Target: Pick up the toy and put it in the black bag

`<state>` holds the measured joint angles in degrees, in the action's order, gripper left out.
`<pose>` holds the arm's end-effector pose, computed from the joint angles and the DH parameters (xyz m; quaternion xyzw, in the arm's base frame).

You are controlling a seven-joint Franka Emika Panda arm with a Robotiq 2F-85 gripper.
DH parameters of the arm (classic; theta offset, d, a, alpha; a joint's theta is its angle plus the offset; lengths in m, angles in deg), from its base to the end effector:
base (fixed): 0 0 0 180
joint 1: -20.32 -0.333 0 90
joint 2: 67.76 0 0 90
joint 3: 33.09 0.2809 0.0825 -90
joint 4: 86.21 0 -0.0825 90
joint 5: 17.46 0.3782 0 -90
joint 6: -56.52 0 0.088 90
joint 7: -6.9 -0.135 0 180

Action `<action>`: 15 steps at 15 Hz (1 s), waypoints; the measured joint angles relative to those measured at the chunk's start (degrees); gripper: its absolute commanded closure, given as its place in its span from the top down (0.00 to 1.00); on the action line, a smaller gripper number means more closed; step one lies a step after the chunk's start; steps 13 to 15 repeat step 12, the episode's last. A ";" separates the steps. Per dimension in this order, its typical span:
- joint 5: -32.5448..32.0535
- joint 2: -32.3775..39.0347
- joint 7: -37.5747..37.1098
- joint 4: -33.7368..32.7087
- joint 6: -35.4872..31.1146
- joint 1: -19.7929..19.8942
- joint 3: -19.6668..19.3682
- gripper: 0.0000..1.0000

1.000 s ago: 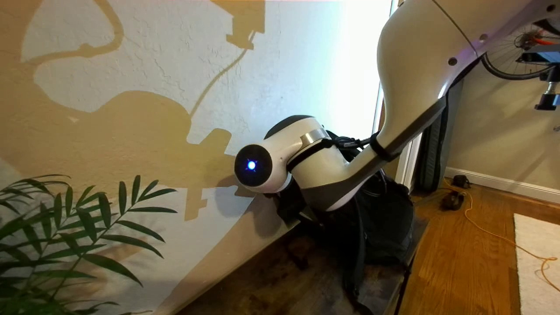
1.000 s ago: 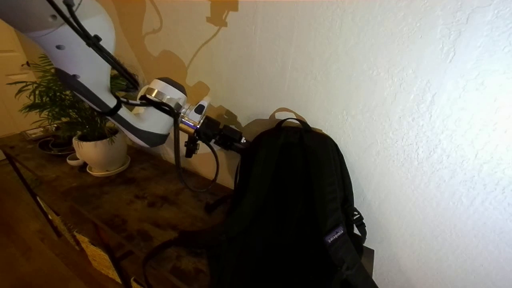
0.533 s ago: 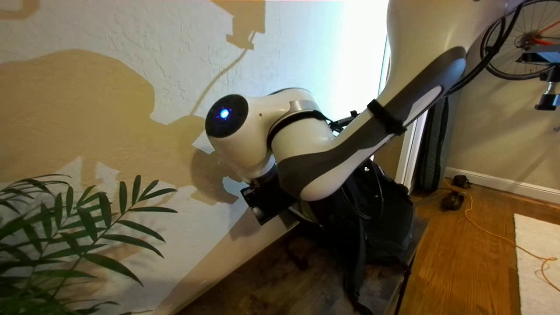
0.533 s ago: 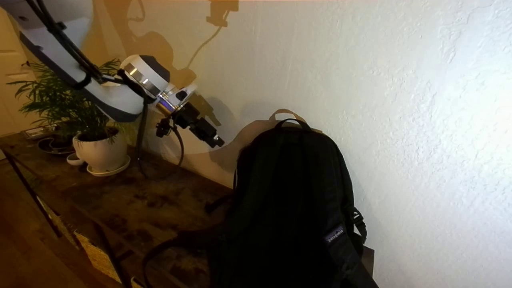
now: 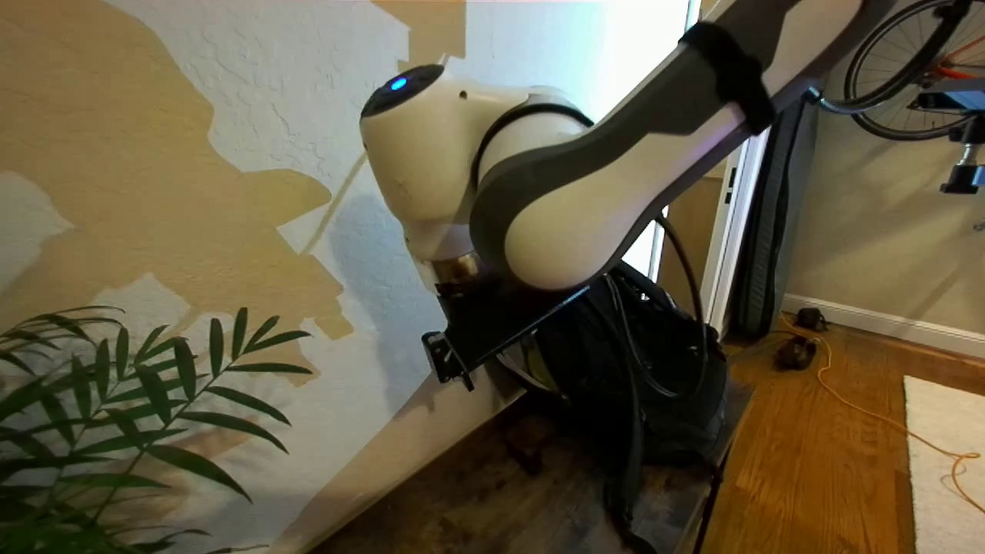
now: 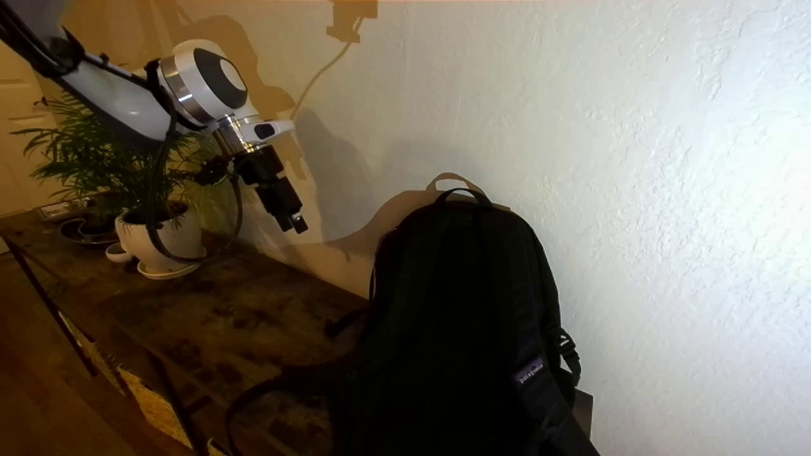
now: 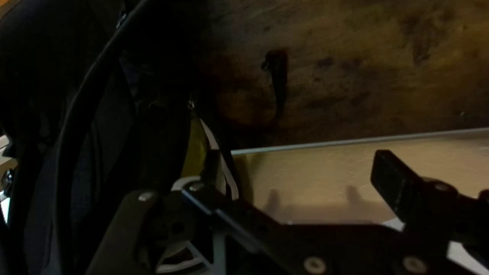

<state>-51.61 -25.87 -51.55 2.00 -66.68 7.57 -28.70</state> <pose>0.6517 0.1579 0.1698 0.9588 -0.1828 0.0861 0.1998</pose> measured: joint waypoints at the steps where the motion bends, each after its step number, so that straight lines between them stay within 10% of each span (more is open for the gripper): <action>1: 3.30 -1.37 2.57 1.33 0.05 0.03 0.00 1.00; 9: 23.65 -10.83 14.01 9.02 0.82 0.01 -0.06 1.00; 15: 25.26 -12.13 14.62 10.35 0.82 0.01 -0.06 1.00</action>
